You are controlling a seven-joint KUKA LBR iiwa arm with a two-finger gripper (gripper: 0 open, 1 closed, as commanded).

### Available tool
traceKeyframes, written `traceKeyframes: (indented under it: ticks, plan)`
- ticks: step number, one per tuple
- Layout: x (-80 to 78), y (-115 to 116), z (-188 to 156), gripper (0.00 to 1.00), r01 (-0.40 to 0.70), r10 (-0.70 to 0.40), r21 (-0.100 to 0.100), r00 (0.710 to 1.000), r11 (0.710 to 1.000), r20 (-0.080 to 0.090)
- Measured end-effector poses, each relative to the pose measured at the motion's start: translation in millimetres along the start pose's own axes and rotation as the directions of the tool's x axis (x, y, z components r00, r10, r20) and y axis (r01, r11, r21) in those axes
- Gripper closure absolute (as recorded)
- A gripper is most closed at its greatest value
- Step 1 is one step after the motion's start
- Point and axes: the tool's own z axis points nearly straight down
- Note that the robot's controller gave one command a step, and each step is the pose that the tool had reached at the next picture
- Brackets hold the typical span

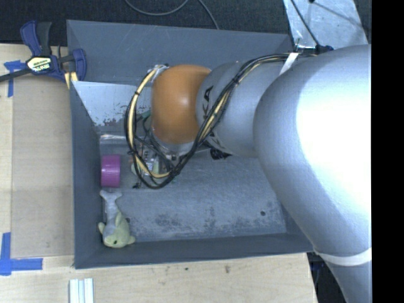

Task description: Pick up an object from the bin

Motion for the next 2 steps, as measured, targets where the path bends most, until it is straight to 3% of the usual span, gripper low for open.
traceKeyframes:
  ticks: [2]
  plan:
    - [0.5,-0.4,-14.0,1.0,0.0,0.0,0.002,1.0,1.0,-0.005]
